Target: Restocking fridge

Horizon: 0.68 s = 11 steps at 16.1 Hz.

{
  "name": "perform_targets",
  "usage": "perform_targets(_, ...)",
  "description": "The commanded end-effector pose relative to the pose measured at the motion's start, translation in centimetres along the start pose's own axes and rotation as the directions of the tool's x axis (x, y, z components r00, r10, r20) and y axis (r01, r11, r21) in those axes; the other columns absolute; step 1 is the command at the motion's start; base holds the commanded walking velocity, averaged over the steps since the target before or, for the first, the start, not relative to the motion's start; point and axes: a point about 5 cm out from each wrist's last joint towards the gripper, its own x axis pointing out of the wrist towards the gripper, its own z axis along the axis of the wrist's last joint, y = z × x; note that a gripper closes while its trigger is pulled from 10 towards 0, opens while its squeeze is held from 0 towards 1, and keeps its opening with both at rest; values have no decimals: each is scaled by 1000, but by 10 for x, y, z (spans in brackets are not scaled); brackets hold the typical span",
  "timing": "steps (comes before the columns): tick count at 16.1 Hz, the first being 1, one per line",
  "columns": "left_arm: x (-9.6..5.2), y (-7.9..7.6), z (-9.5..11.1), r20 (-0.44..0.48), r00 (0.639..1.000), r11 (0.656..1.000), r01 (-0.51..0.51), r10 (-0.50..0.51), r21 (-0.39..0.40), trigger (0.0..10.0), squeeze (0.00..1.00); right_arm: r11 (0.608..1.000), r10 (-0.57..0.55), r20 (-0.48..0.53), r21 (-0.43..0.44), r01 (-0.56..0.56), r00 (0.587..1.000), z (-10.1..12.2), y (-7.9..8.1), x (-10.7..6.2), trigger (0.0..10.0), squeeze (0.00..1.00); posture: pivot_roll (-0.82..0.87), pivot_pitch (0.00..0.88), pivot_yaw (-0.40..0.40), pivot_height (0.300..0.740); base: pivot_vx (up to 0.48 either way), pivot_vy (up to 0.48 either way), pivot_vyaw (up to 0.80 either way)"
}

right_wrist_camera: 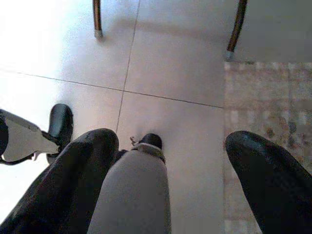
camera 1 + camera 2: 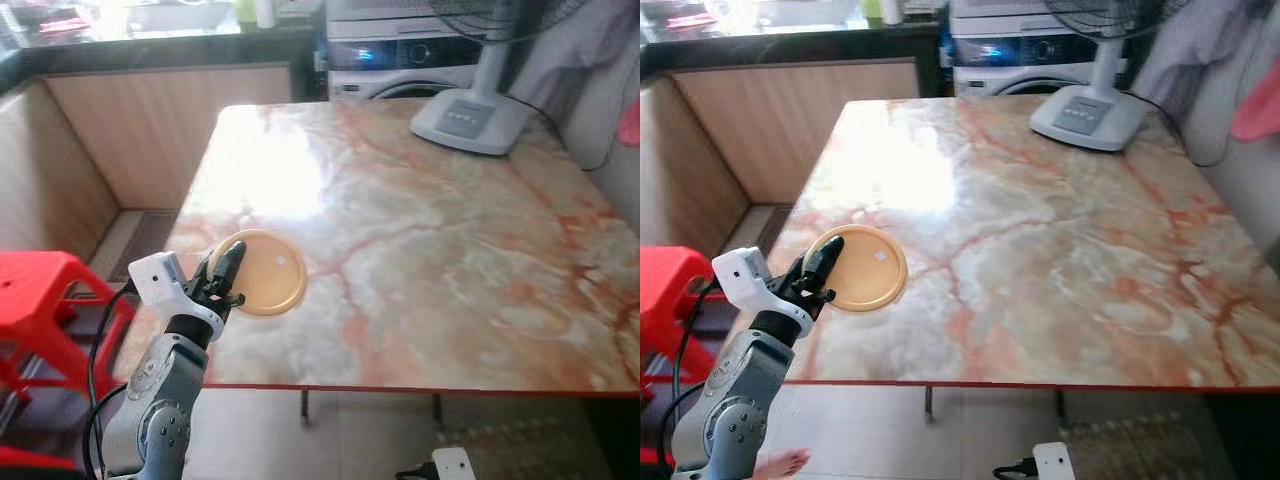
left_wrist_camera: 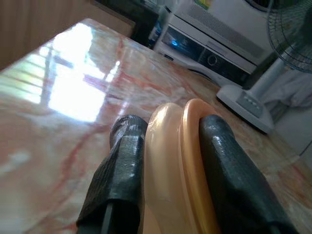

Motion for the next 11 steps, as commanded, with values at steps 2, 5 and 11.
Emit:
perform_targets(2, 3, 1, 3, 8, 1000, 999, -5, 5, 36, 10000, 0, 1000, 10, -8, 8, -10, 1000, -5, 5, 0, 10000, 0, 64, 0, 63, 740, 0, 120, 0)
perform_targets(5, 1, 0, 2, 3, 1000, 999, -8, 8, 32, 10000, 0, 1000, 11, -13, 5, -10, 1000, -6, 5, -1, 10000, 0, 68, 0, 61, 740, 0, 0, 0)
perform_targets(11, 1, 1, 3, 5, 1000, 999, -12, 12, 31, 10000, 0, 1000, 9, -9, 7, -9, 1000, -5, 4, -1, 10000, 0, 67, 0, 60, 740, 0, 0, 0)
